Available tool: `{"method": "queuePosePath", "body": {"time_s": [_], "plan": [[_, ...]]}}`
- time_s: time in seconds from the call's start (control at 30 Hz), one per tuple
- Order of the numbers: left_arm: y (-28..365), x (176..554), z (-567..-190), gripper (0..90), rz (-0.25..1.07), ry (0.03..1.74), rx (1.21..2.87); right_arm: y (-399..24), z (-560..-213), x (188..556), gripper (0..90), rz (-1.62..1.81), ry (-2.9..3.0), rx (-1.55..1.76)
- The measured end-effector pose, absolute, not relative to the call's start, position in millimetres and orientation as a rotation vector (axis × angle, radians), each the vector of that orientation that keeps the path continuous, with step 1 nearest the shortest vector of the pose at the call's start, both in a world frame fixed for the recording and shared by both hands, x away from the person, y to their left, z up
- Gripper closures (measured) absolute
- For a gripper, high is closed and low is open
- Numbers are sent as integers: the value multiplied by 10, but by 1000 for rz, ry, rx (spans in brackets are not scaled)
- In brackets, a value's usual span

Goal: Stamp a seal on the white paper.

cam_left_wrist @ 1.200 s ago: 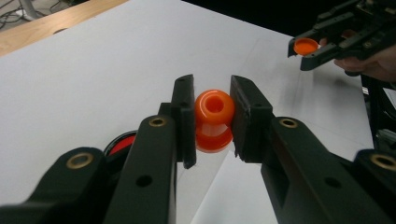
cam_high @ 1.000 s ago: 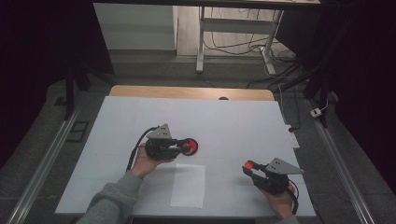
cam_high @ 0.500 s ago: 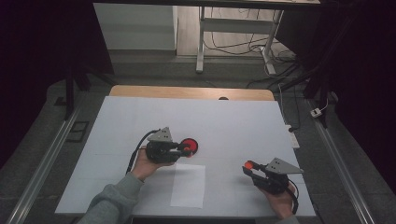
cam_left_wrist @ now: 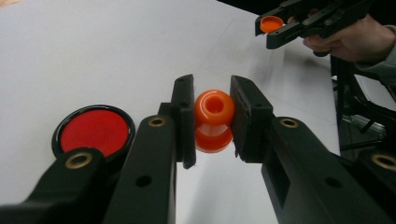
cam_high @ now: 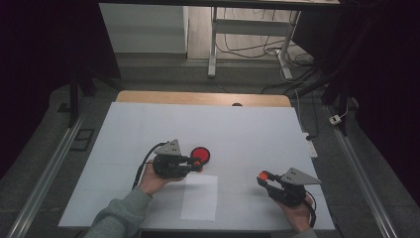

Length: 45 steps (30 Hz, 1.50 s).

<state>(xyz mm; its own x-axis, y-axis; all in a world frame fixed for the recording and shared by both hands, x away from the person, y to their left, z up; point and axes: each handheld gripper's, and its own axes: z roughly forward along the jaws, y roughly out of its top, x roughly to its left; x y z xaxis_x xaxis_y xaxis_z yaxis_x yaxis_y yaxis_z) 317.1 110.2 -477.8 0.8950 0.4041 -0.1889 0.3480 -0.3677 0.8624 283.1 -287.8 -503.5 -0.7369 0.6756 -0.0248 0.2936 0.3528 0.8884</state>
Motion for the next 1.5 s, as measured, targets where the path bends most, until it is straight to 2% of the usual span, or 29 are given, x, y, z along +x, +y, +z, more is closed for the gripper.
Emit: {"method": "queuePosePath", "body": {"time_s": [1.5], "plan": [[930, 2834, -5003, 716, -25, 501, 2042, -2869, -5049, 2831, 646, 1336, 2238, 848]]}}
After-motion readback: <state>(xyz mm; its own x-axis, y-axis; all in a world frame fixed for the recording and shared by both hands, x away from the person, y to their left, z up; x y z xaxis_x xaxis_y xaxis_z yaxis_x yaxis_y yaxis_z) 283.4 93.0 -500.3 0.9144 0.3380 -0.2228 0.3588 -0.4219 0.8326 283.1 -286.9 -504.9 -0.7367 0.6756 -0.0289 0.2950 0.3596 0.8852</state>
